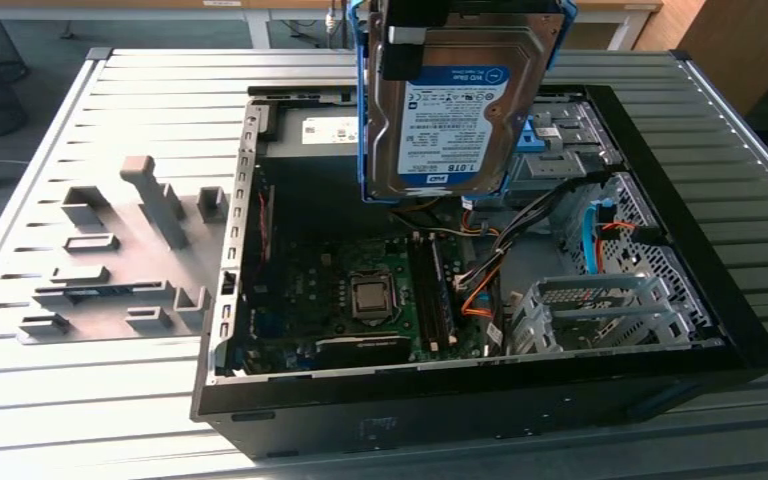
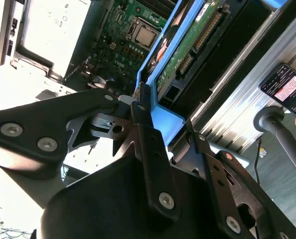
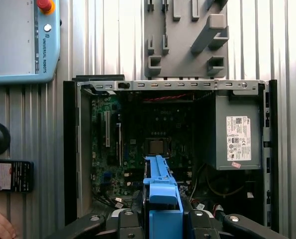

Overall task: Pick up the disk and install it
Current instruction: 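Insert the disk into the insertion slot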

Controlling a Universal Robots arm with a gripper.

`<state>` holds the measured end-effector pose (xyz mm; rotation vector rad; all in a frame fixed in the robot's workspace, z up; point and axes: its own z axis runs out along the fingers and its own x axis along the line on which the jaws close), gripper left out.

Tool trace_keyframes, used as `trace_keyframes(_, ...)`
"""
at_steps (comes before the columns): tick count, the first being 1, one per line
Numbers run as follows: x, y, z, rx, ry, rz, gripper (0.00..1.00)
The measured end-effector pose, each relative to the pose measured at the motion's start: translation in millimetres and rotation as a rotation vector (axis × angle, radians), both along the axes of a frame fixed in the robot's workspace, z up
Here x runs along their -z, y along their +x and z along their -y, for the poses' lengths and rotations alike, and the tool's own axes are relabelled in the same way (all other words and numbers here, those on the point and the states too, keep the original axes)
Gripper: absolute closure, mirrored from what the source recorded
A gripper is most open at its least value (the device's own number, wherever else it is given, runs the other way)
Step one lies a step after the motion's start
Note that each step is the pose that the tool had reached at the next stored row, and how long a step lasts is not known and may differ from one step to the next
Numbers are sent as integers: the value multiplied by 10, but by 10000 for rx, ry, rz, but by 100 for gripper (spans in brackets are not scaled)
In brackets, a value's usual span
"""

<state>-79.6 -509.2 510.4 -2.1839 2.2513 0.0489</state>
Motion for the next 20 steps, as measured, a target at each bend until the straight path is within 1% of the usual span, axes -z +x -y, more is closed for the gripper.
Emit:
trace_keyframes(9,0,1,0,0,0,0,63)
trace_keyframes(11,0,2,7,-1,0,0,63)
trace_keyframes(13,0,2,35,-1,0,0,63)
trace_keyframes(18,4,2,139,0,1,0,63)
trace_keyframes(20,17,40,165,0,1,0,63)
